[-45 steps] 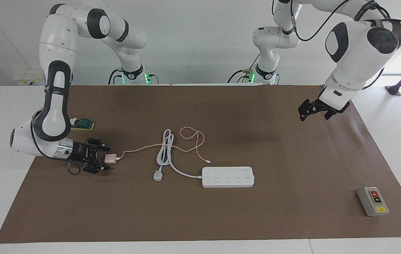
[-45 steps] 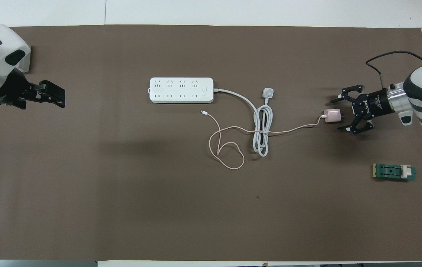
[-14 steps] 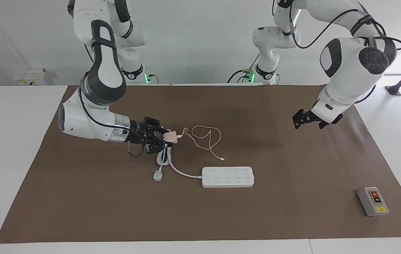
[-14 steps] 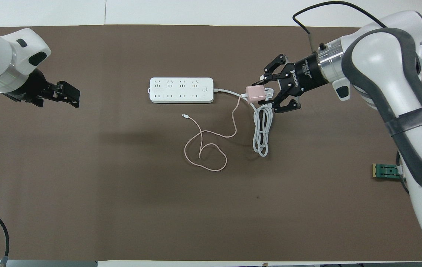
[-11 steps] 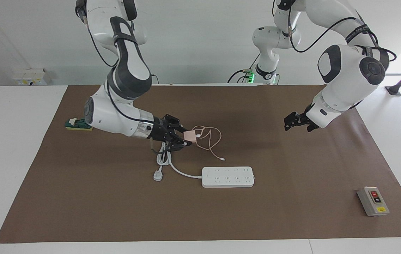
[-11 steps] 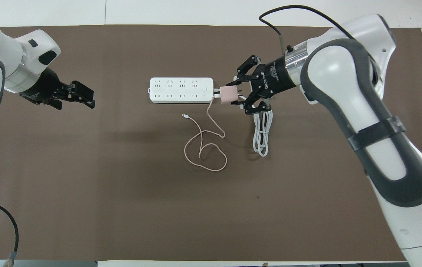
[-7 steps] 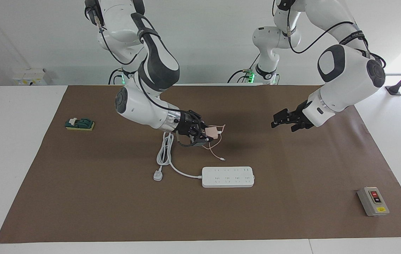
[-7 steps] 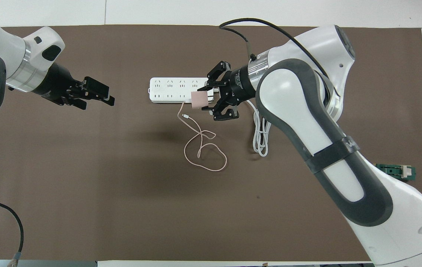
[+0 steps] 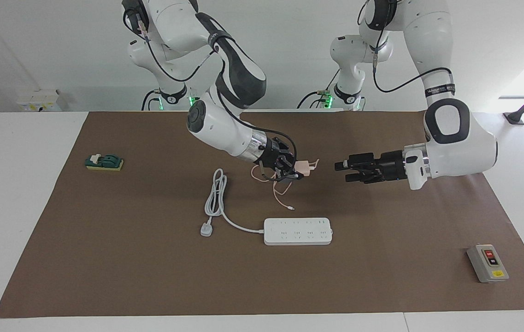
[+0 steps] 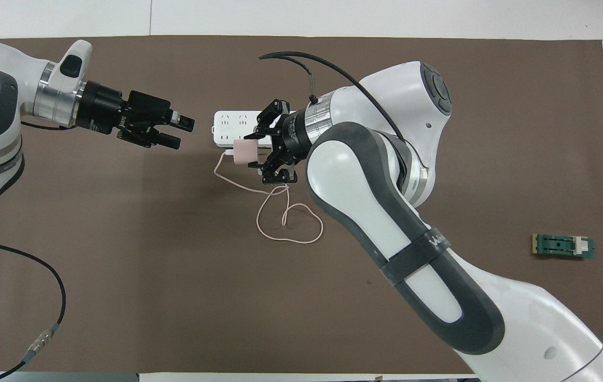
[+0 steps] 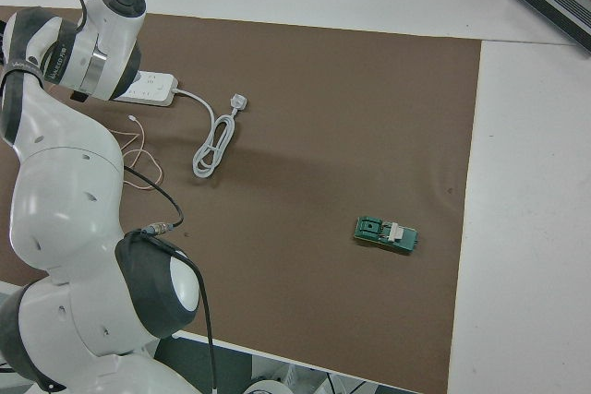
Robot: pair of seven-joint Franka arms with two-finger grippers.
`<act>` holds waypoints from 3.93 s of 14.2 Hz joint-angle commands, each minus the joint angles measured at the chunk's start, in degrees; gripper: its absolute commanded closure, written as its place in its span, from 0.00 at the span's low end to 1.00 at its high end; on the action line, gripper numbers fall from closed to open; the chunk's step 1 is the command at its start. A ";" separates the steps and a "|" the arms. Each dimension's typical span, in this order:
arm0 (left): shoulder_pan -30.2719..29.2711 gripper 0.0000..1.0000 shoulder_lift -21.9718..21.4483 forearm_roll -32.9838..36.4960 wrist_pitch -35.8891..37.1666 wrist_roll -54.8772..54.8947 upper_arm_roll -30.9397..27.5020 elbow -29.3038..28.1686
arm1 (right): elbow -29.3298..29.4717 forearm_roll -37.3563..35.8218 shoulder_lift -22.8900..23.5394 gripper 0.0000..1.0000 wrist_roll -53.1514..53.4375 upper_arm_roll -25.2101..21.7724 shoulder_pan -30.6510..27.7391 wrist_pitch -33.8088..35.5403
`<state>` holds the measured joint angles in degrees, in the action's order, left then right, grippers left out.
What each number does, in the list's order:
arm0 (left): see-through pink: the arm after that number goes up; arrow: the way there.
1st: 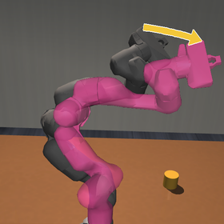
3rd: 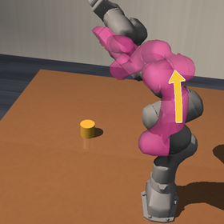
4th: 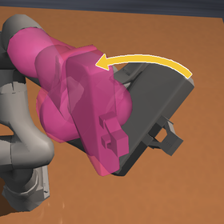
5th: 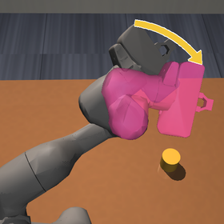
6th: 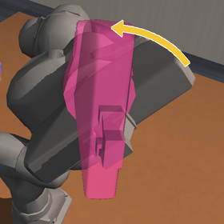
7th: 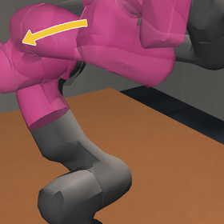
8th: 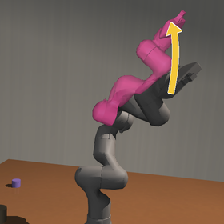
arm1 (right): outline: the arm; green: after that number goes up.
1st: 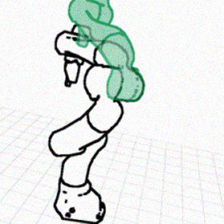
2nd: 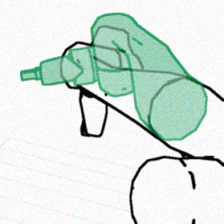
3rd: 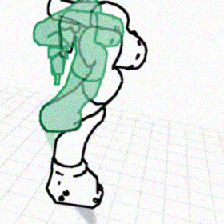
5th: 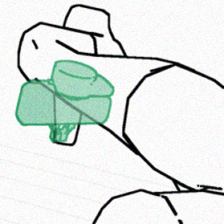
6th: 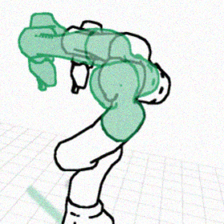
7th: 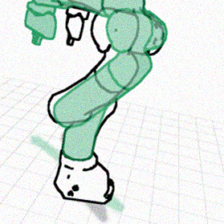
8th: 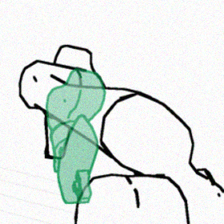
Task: Plug charger into power strip
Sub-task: 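Hold the charger out with the right gripper while the left gripper approaches, then grasp the pink charger with the left gripper beside the right gripper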
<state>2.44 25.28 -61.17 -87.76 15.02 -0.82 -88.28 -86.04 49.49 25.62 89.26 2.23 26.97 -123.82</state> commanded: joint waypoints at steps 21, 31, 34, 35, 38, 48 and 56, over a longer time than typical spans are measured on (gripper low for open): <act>-0.86 0.00 -8.15 -33.93 -5.84 28.30 -0.06 -33.36 | 8.96 0.08 8.84 1.00 4.96 -0.30 5.11 -5.47; 0.28 0.00 -5.59 -34.11 -5.75 29.10 -0.14 -28.79 | 8.96 0.17 8.75 1.00 4.87 -0.30 5.02 -5.55; 0.98 0.00 -5.15 -34.11 -5.75 29.53 -0.23 -28.08 | 8.96 0.26 8.84 1.00 4.87 -0.30 4.94 -5.56; 0.98 0.00 -5.06 -33.93 -5.84 29.88 -0.23 -28.08 | 8.96 0.35 8.84 1.00 4.87 -0.30 4.85 -5.55; 1.69 0.00 -4.71 -33.32 -5.93 30.50 -0.32 -27.56 | 8.96 0.43 8.84 1.00 4.95 -0.30 4.67 -5.55; 1.78 0.00 -4.36 -31.12 -5.84 30.15 -0.32 -25.54 | 8.96 0.61 8.84 1.00 4.96 -0.30 4.50 -5.64; 1.60 0.48 -3.48 -30.41 -5.14 29.89 -0.32 -24.48 | 8.96 0.61 8.84 1.00 4.96 -0.30 4.50 -5.64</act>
<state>3.50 20.65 -92.48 -93.04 44.71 -0.61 -114.28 -78.45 49.49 33.58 92.88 1.66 31.81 -128.95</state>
